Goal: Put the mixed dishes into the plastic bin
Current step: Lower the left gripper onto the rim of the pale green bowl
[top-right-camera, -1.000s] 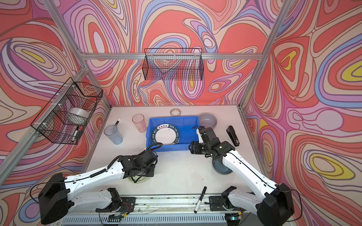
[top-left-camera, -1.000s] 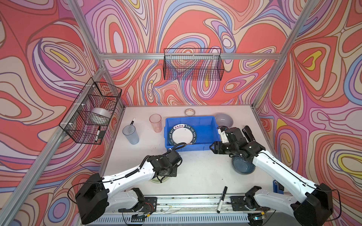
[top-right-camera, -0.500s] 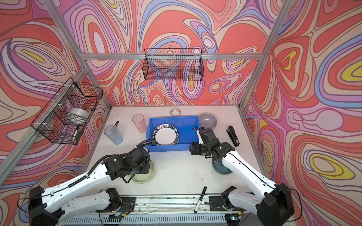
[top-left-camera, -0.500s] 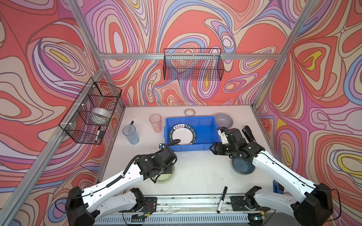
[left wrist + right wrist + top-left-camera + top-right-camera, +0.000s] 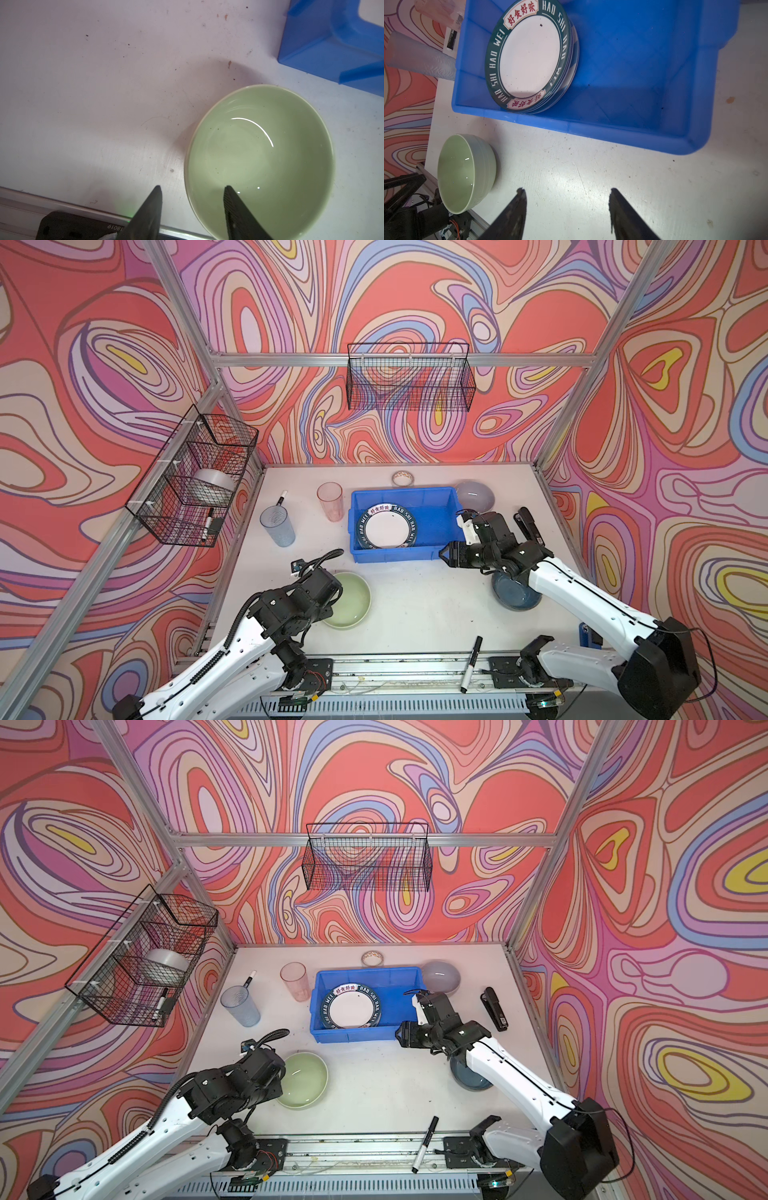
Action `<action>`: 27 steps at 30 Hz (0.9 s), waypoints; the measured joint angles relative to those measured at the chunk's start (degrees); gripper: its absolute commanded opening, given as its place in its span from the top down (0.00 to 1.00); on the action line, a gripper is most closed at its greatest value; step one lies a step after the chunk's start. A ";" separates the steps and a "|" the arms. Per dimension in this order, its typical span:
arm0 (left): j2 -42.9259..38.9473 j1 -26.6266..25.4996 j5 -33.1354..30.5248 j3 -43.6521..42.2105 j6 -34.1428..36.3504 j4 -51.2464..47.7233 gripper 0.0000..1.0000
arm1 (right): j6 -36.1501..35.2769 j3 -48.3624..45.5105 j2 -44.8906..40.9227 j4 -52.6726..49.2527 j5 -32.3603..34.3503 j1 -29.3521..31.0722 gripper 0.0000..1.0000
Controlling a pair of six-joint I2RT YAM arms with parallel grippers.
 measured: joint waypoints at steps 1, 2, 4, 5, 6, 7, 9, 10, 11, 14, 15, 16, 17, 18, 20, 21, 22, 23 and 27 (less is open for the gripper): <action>0.59 0.68 0.20 -0.66 0.02 0.57 0.52 | 0.00 0.00 0.48 0.35 -0.28 0.00 0.35; 1.53 1.36 0.42 -1.64 0.02 1.36 0.53 | -0.02 0.00 0.81 0.59 -0.57 -0.02 0.35; 3.34 2.19 1.05 -3.43 0.07 2.82 0.55 | -0.04 0.00 0.94 0.94 -1.01 -0.02 0.35; 4.17 2.34 1.40 -4.33 0.09 3.67 0.58 | -0.07 0.00 0.94 1.18 -1.16 0.00 0.35; 4.76 2.51 1.84 -5.31 0.13 4.48 0.60 | -0.13 0.00 0.94 1.31 -1.27 0.00 0.35; 4.96 2.54 2.19 -5.92 0.20 4.94 0.62 | -0.20 0.00 0.94 1.33 -1.27 -0.02 0.35; 4.92 2.64 2.93 -6.64 0.26 5.79 0.66 | -0.33 0.00 0.92 1.33 -1.27 0.00 0.35; 4.90 2.71 3.15 -6.82 0.28 6.32 0.68 | -0.42 0.00 0.92 1.31 -1.25 0.00 0.35; 4.74 2.89 3.50 -7.32 0.44 7.39 0.70 | -0.46 0.00 0.87 1.31 -1.25 0.00 0.35; 4.72 3.34 4.63 -9.20 0.72 9.20 0.77 | -0.59 0.00 0.66 1.29 -1.20 0.00 0.35; 5.01 3.58 5.25 -9.68 0.92 10.16 0.79 | -0.66 0.00 0.61 1.27 -1.20 0.00 0.35; 5.27 3.74 5.70 -9.81 1.14 10.73 0.81 | -0.70 0.00 0.50 1.18 -1.18 0.00 0.35; 5.73 3.85 6.14 -9.90 1.49 11.32 0.84 | -0.72 0.00 0.39 1.07 -1.07 0.00 0.35; 6.27 4.04 6.21 -9.90 1.66 11.65 0.86 | -0.79 0.00 0.28 0.90 -0.98 0.00 0.35; 6.95 4.39 6.40 -9.88 2.03 12.57 0.92 | -0.92 0.00 -0.09 0.44 -0.74 0.00 0.35; 7.19 4.39 6.78 -9.75 2.23 12.98 0.94 | -1.01 0.00 -0.35 0.11 -0.57 0.00 0.35; 7.28 4.39 7.37 -9.60 2.38 13.29 0.96 | -1.07 0.00 -0.57 -0.11 -0.48 0.00 0.35; 7.43 4.37 7.76 -9.49 2.82 13.31 0.97 | -1.11 0.00 -0.83 -0.31 -0.31 0.00 0.35; 7.74 4.39 8.44 -7.91 3.96 11.61 1.00 | -1.11 0.00 -1.68 -1.03 0.28 0.00 0.35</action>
